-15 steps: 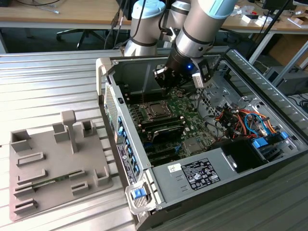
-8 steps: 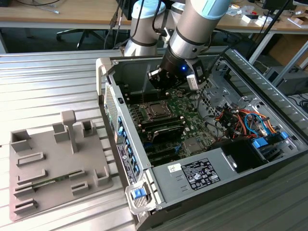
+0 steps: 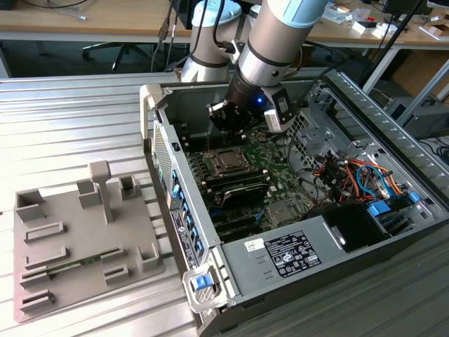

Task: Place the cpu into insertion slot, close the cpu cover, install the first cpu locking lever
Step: 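Install the first cpu locking lever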

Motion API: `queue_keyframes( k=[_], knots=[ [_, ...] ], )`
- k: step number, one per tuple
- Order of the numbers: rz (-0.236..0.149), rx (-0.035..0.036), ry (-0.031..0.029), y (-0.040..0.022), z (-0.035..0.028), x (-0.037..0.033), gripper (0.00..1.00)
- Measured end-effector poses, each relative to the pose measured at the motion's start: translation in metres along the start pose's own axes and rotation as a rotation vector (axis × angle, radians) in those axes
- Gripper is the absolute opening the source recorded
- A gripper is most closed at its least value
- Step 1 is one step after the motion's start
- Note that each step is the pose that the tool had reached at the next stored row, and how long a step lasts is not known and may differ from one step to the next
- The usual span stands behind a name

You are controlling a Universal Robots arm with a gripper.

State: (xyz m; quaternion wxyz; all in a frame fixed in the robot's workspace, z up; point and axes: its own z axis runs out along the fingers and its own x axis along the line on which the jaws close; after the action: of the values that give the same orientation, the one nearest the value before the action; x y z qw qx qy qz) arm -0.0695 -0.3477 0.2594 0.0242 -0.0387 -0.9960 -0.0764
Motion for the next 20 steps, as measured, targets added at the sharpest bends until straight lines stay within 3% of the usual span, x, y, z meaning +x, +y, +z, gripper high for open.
queue_keyframes(
  k=[9,20],
  knots=[
    [0.0,0.0001,0.0,-0.001,0.0007,0.0118,0.11],
    [0.0,0.0002,0.0001,-0.0017,0.0012,0.0194,0.11]
  ],
)
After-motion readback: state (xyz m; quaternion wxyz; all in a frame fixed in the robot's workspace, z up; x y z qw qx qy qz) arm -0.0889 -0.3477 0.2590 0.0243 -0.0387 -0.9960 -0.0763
